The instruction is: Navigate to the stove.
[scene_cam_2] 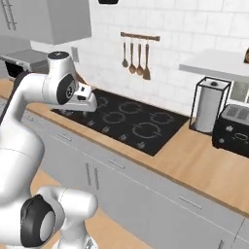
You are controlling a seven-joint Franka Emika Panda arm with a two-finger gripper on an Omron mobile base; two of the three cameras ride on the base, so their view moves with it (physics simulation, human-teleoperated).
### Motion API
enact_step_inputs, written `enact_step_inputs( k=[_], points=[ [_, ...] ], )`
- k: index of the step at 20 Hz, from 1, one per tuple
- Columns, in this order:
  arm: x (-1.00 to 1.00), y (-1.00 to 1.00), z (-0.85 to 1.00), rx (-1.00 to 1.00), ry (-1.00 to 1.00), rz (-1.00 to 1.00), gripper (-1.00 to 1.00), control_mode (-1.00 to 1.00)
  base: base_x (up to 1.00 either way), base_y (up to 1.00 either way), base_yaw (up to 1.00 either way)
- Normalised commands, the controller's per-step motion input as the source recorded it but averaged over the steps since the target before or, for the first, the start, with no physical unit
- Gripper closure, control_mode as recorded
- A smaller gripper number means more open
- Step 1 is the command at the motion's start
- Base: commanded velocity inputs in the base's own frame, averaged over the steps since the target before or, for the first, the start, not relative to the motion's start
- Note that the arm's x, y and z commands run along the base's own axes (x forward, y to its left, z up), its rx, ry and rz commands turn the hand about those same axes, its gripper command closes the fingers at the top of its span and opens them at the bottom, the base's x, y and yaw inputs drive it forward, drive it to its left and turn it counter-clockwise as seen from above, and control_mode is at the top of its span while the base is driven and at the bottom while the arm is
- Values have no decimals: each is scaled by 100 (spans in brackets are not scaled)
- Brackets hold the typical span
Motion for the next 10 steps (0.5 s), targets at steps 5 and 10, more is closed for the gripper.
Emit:
enact_step_inputs(
  k=[5, 10],
  points=[
    [0, 0, 0, 0, 0, 0, -100, 100, 99, 85, -36],
    [0, 0, 0, 0, 0, 0, -100, 100, 76, 63, -41]
  ],
)
